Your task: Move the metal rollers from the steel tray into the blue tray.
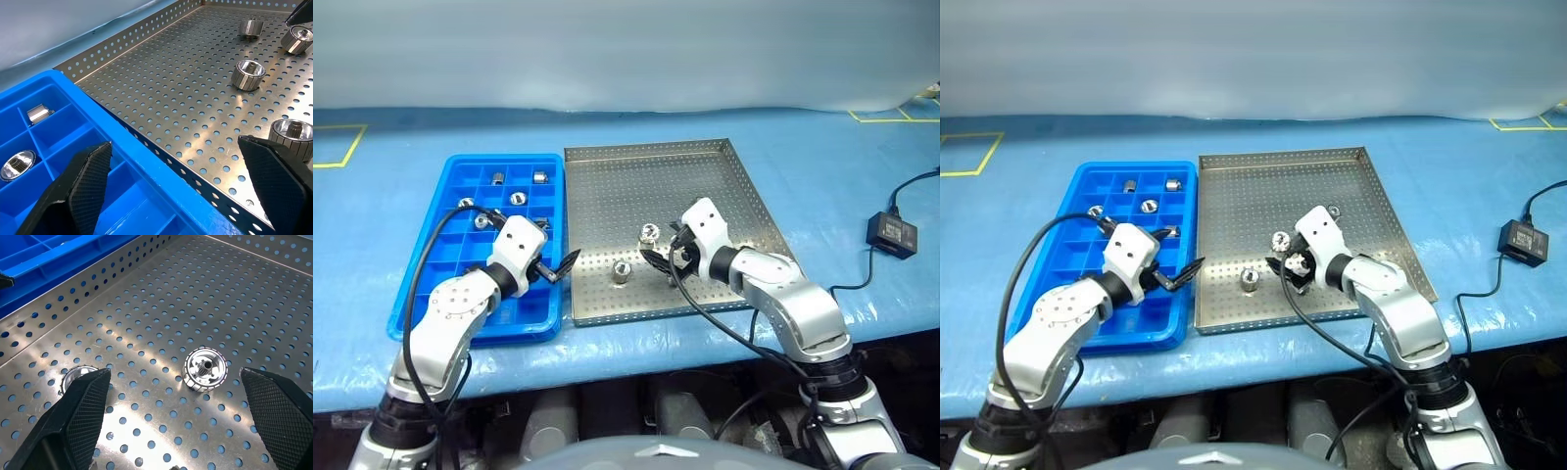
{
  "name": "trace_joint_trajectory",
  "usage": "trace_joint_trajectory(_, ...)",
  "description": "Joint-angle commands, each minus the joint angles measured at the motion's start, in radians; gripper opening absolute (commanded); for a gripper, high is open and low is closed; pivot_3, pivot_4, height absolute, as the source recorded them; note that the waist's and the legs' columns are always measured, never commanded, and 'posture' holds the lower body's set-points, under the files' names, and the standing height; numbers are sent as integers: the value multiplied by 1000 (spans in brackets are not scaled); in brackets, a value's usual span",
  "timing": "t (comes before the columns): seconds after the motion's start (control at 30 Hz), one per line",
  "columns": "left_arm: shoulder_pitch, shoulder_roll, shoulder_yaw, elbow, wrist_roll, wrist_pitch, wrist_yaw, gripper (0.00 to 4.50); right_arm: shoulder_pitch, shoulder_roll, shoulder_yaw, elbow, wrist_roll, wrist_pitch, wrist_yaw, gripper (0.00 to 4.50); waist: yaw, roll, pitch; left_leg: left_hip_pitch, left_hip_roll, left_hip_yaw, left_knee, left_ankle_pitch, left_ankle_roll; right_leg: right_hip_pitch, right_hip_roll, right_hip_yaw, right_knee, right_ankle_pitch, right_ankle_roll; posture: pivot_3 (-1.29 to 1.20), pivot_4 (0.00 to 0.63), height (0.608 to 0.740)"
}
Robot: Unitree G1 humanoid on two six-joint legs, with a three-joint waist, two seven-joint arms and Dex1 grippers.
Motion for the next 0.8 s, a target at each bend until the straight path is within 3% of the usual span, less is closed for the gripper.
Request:
trace_joint_trajectory(0.03, -4, 3, 24, -53, -7, -11, -4, 4486, -10, -6, -9, -18, 1, -26, 3, 4471, 0, 0, 0, 0, 0, 0, 0, 0, 0, 0, 0, 0, 0, 0, 0, 7, 150, 740)
trace_joint_trajectory(0.8, -4, -2, 17, -51, -3, -6, 0, 4486, -5, -8, -5, -27, -11, -35, 0, 4471, 0, 0, 0, 0, 0, 0, 0, 0, 0, 0, 0, 0, 0, 0, 0, 5, 150, 740)
